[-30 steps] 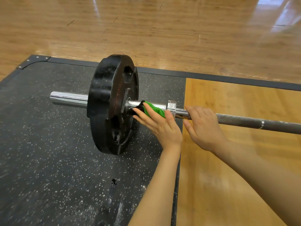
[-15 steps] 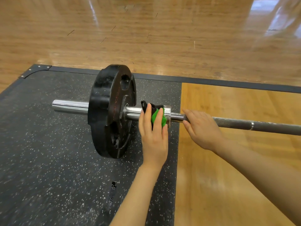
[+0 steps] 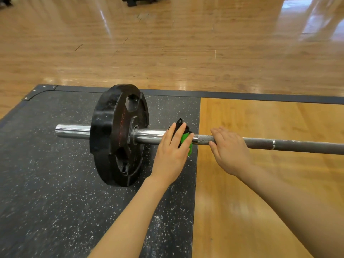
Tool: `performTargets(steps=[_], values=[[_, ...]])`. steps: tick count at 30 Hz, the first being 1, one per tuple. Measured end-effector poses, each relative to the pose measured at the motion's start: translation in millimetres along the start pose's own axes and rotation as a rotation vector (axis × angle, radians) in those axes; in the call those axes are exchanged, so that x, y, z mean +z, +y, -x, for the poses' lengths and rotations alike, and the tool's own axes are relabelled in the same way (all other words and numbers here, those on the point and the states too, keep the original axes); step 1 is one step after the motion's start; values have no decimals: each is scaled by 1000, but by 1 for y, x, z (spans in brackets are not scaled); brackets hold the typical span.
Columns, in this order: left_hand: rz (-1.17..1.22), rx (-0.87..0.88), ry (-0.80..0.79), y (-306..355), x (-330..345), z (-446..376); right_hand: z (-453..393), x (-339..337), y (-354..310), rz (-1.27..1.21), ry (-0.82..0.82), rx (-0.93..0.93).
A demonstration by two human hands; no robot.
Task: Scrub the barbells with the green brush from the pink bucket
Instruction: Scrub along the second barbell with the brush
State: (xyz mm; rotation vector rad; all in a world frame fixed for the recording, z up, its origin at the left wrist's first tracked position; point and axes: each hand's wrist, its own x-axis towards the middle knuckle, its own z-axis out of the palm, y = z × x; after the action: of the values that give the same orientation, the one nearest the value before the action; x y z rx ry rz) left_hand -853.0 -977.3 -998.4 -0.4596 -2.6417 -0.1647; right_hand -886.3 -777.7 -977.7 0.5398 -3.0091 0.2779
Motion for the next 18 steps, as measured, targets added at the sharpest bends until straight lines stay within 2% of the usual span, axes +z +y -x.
performTargets(steps=[10,14,18], values=[[92,-159,-68,3,-9,-30,6,3,-3,-45,22,15],[53,-156,-35,12,-6,2,6,3,-3,-45,19,23],[28,-131,-67,18,-5,33,8,4,-4,-33,29,26]])
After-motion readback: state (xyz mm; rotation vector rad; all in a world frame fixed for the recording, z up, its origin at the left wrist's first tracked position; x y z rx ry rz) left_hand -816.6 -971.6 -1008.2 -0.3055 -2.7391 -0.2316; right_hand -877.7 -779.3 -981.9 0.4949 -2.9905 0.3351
